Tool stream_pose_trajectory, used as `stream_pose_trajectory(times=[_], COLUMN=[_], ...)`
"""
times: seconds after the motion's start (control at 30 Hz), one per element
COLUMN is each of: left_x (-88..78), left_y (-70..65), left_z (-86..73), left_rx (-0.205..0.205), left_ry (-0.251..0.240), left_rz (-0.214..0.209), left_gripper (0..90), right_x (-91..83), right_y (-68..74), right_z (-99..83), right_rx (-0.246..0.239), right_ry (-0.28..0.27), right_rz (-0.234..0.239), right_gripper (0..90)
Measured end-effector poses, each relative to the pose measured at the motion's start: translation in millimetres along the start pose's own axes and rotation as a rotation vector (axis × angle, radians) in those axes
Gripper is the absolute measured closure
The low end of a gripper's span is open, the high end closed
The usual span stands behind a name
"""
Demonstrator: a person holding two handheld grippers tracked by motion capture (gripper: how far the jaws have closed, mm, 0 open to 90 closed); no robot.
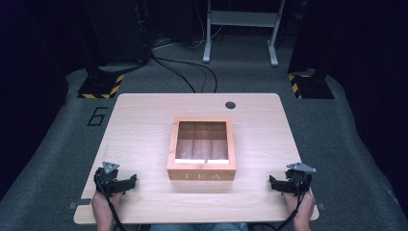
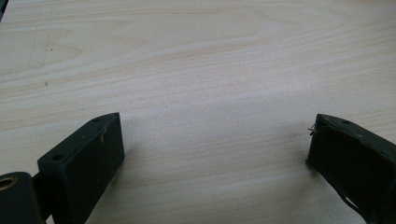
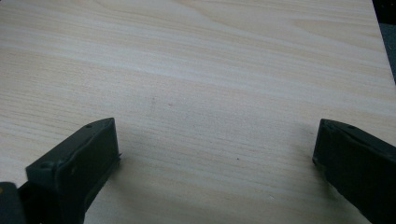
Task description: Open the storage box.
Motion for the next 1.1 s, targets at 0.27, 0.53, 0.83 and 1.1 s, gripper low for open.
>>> stream_pose_trajectory(times=[0.27, 0.53, 0.83, 1.1], left_x=[0.0, -0.1, -0.1, -0.1], left_y=[0.1, -0.2, 0.0, -0.1], left_z=[0.0, 0.0, 0.1, 0.1], left_rx=[0.001, -0.001, 0.001, 0.001], left_ry=[0.0, 0.001, -0.001, -0.001], left_rz=[-0.001, 0.0, -0.002, -0.002], left_gripper=[3.5, 3.4, 3.8, 3.8], right_x=[-0.5, -0.2, -2.4, -20.8], right_y=[0.1, 0.3, 2.1, 30.7], right_z=[-0.1, 0.2, 2.4, 17.4], right_rx=[0.002, 0.001, 0.012, -0.034], right_ry=[0.007, 0.004, 0.032, -0.012], right_rz=[-0.003, -0.002, 0.025, 0.097], right_gripper=[0.0, 0.0, 0.0, 0.0])
Point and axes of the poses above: each handheld gripper's, and its own axes: x roughly forward along the jaws, z roughly out of its top, y roughly to its left, the point moved 3 cm from there along x, roughly forward along the jaws, and after that the axes turned 6 degrees about x, right-handed, at the moved point
